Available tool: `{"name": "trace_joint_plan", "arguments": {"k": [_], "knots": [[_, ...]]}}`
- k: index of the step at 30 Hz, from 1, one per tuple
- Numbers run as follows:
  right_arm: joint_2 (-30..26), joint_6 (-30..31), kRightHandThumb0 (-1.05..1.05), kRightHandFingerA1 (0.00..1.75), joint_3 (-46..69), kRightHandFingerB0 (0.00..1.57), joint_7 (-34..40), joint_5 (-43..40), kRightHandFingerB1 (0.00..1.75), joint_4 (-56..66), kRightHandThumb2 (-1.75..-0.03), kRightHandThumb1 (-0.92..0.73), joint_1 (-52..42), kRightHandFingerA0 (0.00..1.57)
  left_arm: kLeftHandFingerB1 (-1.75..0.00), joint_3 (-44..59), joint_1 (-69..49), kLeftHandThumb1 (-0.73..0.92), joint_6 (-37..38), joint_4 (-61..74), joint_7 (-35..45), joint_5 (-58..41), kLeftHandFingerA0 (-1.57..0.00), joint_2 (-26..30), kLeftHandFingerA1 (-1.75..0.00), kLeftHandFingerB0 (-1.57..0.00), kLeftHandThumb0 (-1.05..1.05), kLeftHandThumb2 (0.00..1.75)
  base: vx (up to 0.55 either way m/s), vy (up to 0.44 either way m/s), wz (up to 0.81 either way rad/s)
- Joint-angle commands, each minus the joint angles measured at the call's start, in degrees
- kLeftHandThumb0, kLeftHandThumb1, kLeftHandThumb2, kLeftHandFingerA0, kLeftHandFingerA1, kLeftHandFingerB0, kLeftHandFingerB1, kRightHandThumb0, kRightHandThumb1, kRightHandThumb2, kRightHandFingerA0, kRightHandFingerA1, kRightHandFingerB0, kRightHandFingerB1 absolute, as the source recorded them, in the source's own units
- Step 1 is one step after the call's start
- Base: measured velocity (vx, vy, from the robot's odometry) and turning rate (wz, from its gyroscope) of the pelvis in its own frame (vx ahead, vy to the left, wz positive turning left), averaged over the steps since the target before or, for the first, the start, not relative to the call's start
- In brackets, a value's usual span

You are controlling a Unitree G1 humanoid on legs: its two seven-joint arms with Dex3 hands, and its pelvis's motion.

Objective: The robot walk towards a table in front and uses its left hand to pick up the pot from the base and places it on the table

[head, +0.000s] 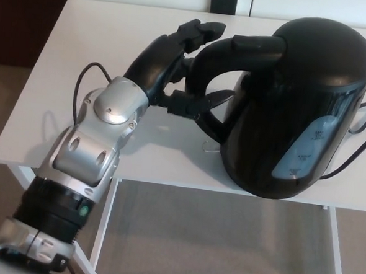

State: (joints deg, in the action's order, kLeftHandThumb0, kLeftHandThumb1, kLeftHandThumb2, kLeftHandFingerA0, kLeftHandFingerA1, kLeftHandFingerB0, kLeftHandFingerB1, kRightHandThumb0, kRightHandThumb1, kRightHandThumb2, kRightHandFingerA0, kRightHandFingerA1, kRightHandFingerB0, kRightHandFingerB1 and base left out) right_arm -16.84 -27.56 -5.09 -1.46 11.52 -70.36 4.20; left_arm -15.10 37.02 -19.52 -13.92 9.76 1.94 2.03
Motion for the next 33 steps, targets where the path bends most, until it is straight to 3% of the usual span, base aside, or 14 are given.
{"name": "trace_joint_plan", "arguments": {"k": [1, 2, 11, 12, 13, 14, 17, 18, 19, 20, 21, 22, 31, 33], "knots": [[-0.36, 0.54, -0.88, 0.56, 0.34, 0.44, 0.58, 0.09, 0.42, 0.15, -0.65, -0.82, -0.28, 0.42, -0.36, -0.62, 1.36, 0.48, -0.67, -0.27, -3.04, 3.36, -0.32, -1.99, -0.43, -0.18, -0.83, 0.78, 0.0, 0.0, 0.0], [-0.39, 0.64, -0.88, 0.57, 0.12, 0.43, 0.91, 0.39, 0.41, 0.18, -0.65, -0.83, -0.22, 0.41, -0.37, -0.54, 1.37, 0.41, -0.95, -0.38, -3.42, 3.39, -0.27, -2.65, -0.45, -0.14, -0.7, 0.76, 0.0, 0.0, 0.0], [-0.35, 0.8, -0.87, 0.58, 0.06, 0.44, 1.68, 0.54, 0.42, 0.45, -0.65, -0.82, -0.36, 0.4, -0.37, 0.06, 1.24, 0.42, -2.02, -2.18, -4.65, 3.66, -0.28, -6.58, -0.45, -0.15, -0.68, 0.74, 0.0, 0.0, 0.0], [-0.45, 0.65, -0.88, 0.59, 0.19, 0.46, 1.51, 0.41, 0.43, 0.34, -0.65, -0.83, -0.52, 0.43, -0.32, -0.53, 0.64, 0.61, -0.9, -2.93, -7.74, 4.81, -0.74, -8.63, -0.46, -0.32, -0.49, 0.6, 0.0, 0.0, 0.0], [-0.5, 0.59, -0.88, 0.59, 0.24, 0.46, 1.44, 0.35, 0.43, 0.3, -0.65, -0.83, -0.59, 0.43, -0.32, -0.76, 0.39, 0.61, -0.4, -3.28, -9.08, 5.34, -0.74, -9.54, -0.46, -0.32, -0.49, 0.6, 0.0, 0.0, 0.0], [-0.53, 0.49, -0.89, 0.61, 0.19, 0.47, 1.51, 0.44, 0.44, 0.29, -0.65, -0.83, -0.61, 0.43, -0.35, -0.38, 0.62, 0.8, 0.23, -4.2, -10.33, 5.47, -1.12, -10.41, -0.59, -0.44, -0.31, 0.66, 0.0, 0.0, 0.06], [-0.57, 0.33, -0.89, 0.61, 0.11, 0.47, 1.61, 0.57, 0.44, 0.25, -0.65, -0.83, -0.64, 0.43, -0.35, 0.44, 1.02, 0.8, 1.46, -5.92, -12.34, 5.99, -1.12, -11.97, -0.59, -0.44, -0.31, 0.66, 0.0, 0.0, 0.02], [-0.56, 0.36, -0.9, 0.61, 0.13, 0.46, 1.6, 0.56, 0.45, 0.25, -0.65, -0.83, -0.64, 0.43, -0.39, 0.72, 1.07, 0.85, 2.56, -6.57, -13.33, 6.16, -1.25, -12.48, -0.72, -0.54, -0.24, 0.67, 0.0, 0.0, 0.0], [-0.54, 0.39, -0.9, 0.61, 0.14, 0.46, 1.6, 0.54, 0.45, 0.25, -0.65, -0.83, -0.63, 0.43, -0.39, 1.13, 1.14, 0.85, 4.2, -7.53, -14.81, 6.38, -1.25, -13.22, -0.72, -0.54, -0.24, 0.67, 0.0, 0.0, 0.0], [-0.36, 0.56, -0.89, 0.6, 0.28, 0.48, 1.67, 0.38, 0.44, 0.22, -0.65, -0.83, -0.55, 0.44, -0.78, 2.23, 2.11, 0.77, 5.08, -8.81, -18.67, 6.67, -0.9, -15.25, -1.35, -0.86, -0.17, 0.67, 0.0, 0.0, 0.0], [-0.14, 0.78, -0.89, 0.6, 0.45, 0.48, 1.76, 0.18, 0.44, 0.17, -0.65, -0.83, -0.44, 0.44, -0.78, 3.6, 3.32, 0.77, 6.17, -10.42, -23.5, 7.02, -0.9, -17.78, -1.35, -0.86, -0.17, 0.67, 0.0, 0.0, 0.0], [-0.15, 0.66, -0.9, 0.61, 0.59, 0.48, 1.74, 0.04, 0.45, 0.29, -0.65, -0.83, -0.53, 0.45, -1.07, 4.05, 3.78, 0.73, 6.65, -10.88, -25.07, 7.23, -0.99, -18.79, -1.35, -0.85, -0.14, 0.82, 0.0, 0.0, 0.0], [-0.59, 0.66, -0.88, 0.6, 0.96, 0.49, 1.67, 0.11, 0.44, 1.05, -0.65, -0.83, -0.87, 0.46, -1.15, 5.79, 4.49, 0.69, 7.69, -12.67, -27.56, 5.96, -1.04, -21.57, -1.29, -0.83, -0.13, 0.87, 0.0, 0.0, 0.0], [-0.86, -0.13, -0.93, 0.62, 0.83, 0.48, 1.93, 0.51, 0.48, 1.1, -0.81, -0.7, -1.22, 0.47, -1.13, 7.23, 3.66, 0.76, 7.38, -12.15, -27.49, 3.36, -1.04, -22.84, -1.32, -0.81, -0.15, 0.78, 0.0, 0.0, 0.0]]}}
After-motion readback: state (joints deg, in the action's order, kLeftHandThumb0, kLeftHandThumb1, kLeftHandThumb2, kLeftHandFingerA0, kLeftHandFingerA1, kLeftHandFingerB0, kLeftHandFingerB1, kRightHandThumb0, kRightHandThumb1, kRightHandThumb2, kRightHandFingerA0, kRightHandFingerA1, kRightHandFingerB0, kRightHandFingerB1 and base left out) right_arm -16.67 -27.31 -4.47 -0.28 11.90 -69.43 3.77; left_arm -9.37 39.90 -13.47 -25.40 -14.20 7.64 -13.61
